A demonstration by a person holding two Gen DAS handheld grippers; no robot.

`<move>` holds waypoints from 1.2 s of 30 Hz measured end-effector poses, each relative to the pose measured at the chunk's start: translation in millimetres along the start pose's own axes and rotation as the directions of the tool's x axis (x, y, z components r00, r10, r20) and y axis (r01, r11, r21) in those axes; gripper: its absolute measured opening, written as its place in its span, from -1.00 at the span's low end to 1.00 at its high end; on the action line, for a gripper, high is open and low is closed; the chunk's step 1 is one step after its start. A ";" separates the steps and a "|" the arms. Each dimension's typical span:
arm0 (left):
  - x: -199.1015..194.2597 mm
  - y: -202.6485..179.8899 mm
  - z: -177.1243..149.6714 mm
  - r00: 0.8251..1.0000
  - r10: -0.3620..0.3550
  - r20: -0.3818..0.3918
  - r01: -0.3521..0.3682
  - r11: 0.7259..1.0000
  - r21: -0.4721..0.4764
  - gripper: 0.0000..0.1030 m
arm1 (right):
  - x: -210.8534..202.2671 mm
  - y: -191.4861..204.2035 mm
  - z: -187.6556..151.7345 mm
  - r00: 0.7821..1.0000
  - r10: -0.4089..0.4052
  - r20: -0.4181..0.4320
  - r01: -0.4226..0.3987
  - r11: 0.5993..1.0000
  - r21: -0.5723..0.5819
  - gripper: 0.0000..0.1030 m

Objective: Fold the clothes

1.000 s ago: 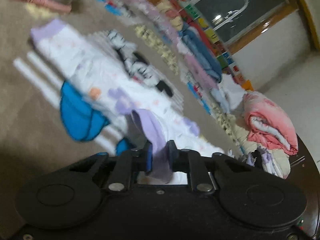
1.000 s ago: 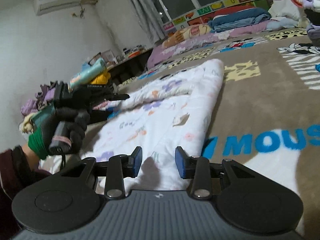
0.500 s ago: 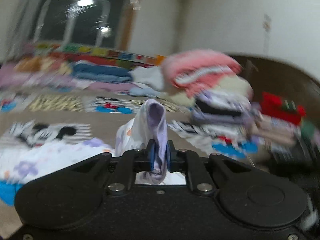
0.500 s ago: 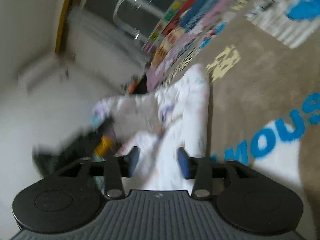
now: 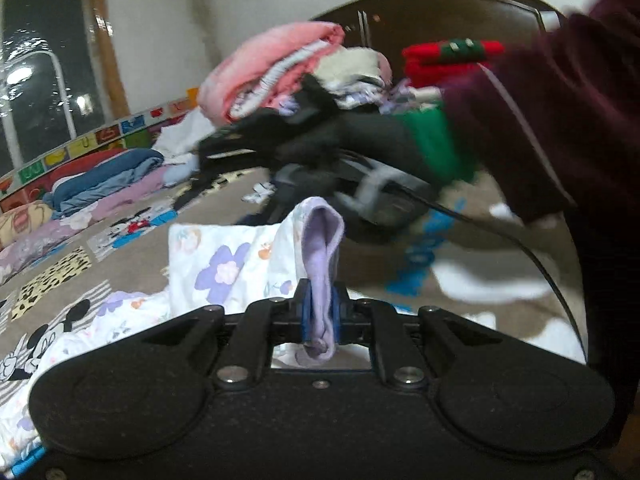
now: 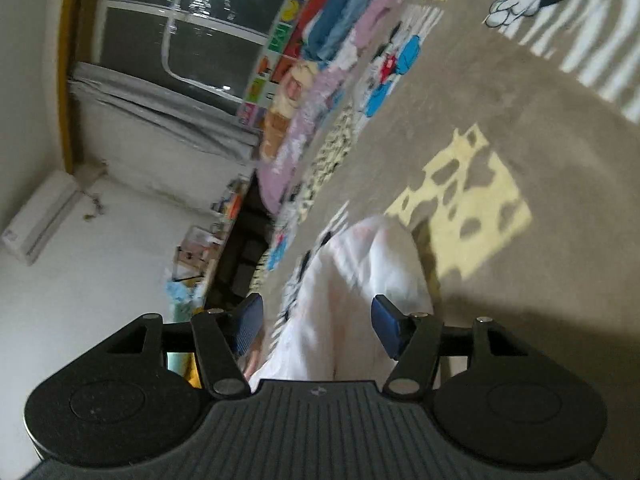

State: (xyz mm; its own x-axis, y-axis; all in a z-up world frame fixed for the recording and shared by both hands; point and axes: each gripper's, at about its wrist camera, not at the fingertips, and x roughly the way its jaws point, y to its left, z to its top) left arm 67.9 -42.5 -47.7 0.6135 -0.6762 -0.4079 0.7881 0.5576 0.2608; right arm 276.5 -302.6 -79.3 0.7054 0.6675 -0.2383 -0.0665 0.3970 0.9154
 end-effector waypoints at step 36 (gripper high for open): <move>-12.0 14.0 -7.6 0.983 -0.177 -0.040 0.175 0.983 -0.060 -0.57 | 25.9 37.3 16.1 0.962 -0.255 0.101 0.272 0.846 -0.458 0.01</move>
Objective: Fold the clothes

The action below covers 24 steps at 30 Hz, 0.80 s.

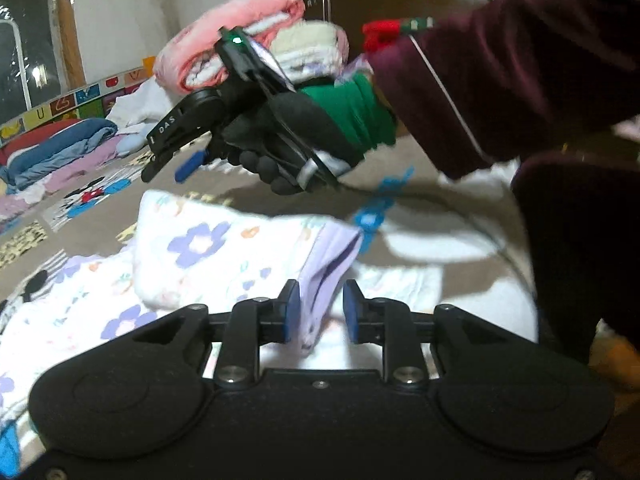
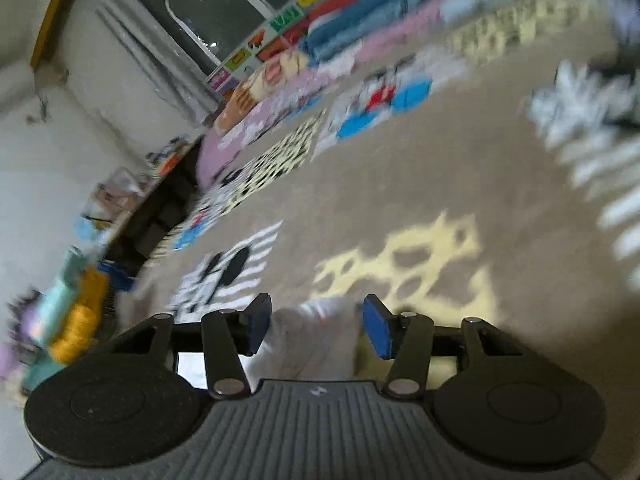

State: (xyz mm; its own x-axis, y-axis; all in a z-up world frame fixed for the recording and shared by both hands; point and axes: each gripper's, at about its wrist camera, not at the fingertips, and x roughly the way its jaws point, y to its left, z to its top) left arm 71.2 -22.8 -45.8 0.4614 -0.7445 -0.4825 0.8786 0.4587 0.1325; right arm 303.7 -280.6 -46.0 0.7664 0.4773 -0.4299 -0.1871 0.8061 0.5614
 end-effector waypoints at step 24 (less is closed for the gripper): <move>12.5 20.7 5.1 0.997 0.050 0.051 -0.037 0.973 -0.229 -0.54 | 6.6 41.9 -27.7 0.995 -0.054 -0.079 0.019 0.922 -0.386 -0.12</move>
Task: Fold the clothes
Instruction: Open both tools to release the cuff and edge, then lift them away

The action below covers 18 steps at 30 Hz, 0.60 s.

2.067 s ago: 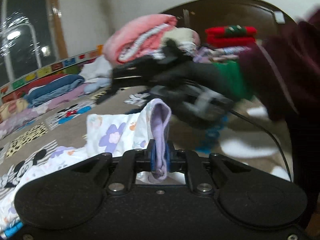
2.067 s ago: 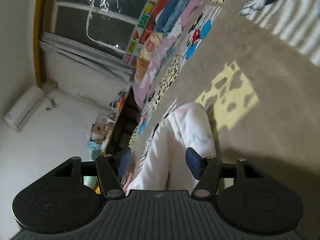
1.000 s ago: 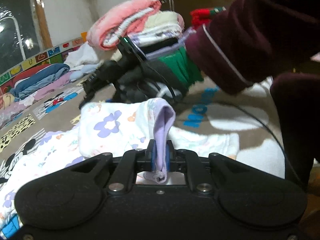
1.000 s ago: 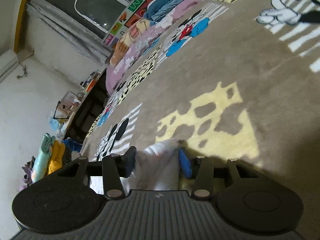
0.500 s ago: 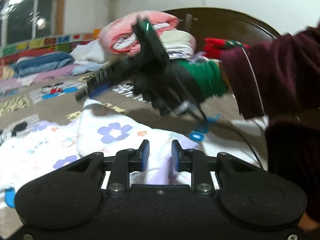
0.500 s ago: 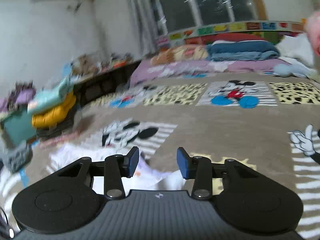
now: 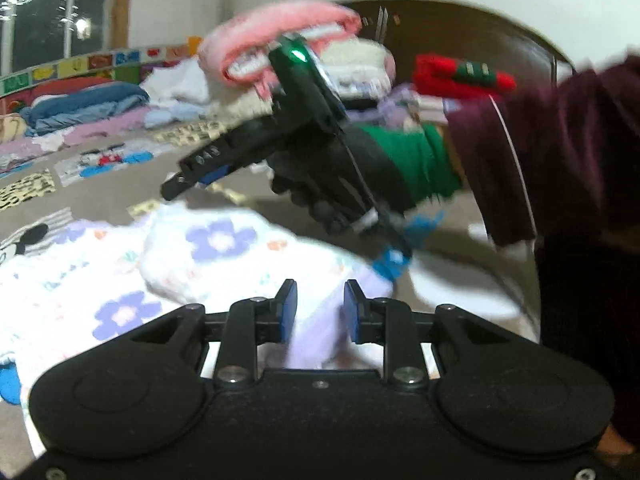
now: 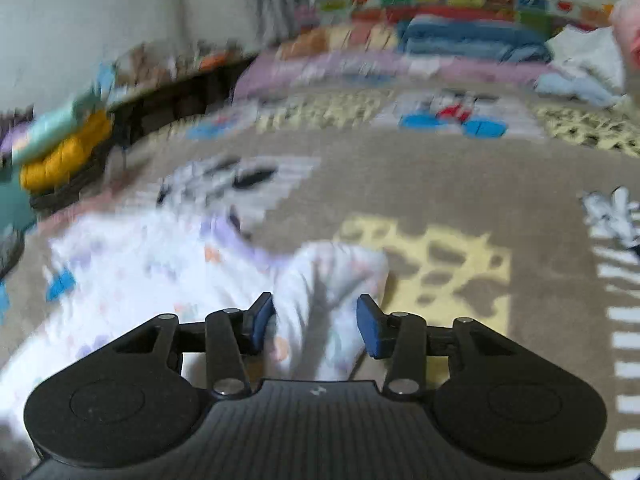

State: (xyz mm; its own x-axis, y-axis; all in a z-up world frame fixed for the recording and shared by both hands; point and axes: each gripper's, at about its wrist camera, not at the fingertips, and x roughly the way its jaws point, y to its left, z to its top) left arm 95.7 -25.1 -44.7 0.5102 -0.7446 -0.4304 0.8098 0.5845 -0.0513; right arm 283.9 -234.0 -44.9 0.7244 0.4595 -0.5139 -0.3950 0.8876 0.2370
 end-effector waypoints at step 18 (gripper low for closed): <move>30.1 10.3 -4.3 0.987 0.001 -0.158 -0.024 0.989 -0.148 -0.40 | 22.0 -52.2 -13.6 0.999 0.046 -0.003 -0.042 0.937 0.347 -0.51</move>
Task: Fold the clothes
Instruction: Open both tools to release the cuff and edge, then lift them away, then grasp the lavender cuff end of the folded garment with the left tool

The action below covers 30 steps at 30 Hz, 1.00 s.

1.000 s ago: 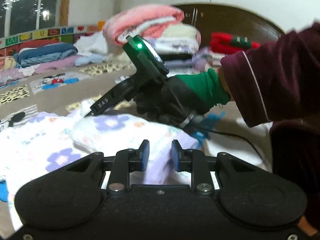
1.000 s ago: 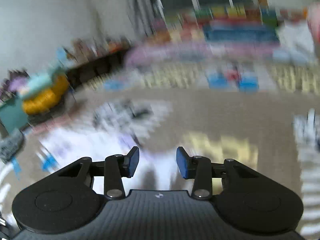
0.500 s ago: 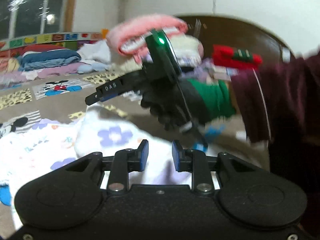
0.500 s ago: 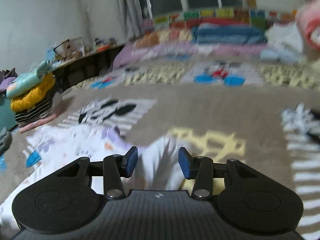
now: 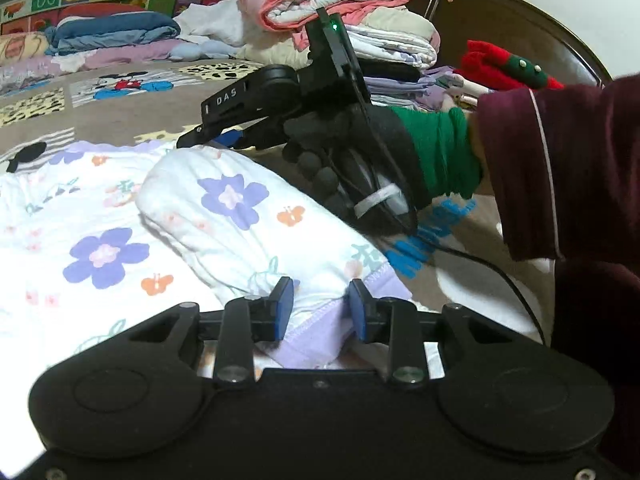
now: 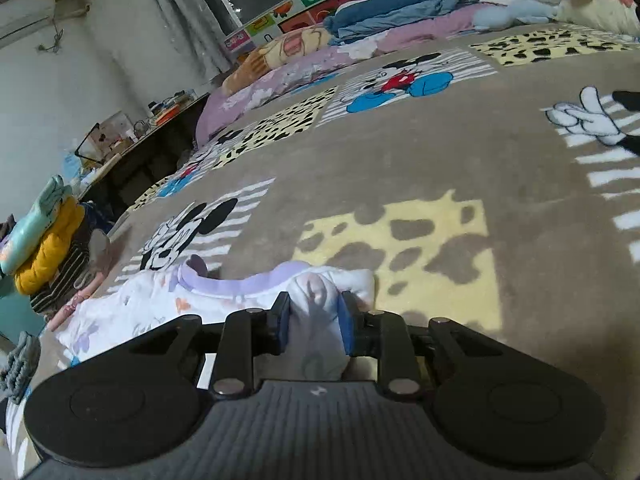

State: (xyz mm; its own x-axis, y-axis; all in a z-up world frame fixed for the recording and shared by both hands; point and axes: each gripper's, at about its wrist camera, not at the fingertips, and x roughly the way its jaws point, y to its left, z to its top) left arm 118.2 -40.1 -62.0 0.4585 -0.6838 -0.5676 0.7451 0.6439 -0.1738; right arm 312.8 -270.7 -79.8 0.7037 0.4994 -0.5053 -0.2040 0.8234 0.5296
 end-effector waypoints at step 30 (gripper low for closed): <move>-99.1 115.1 -9.0 0.912 0.364 0.191 -0.223 0.829 -0.513 0.24 | -164.1 77.5 -139.0 0.986 -0.038 0.163 0.053 0.995 -0.088 -0.37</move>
State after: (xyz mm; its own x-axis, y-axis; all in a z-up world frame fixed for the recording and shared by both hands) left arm 154.1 104.8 -32.9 0.7815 -0.4547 -0.4271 0.2665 0.8624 -0.4304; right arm 86.9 -251.4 -50.6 0.8124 0.4172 -0.4073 -0.2255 0.8690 0.4403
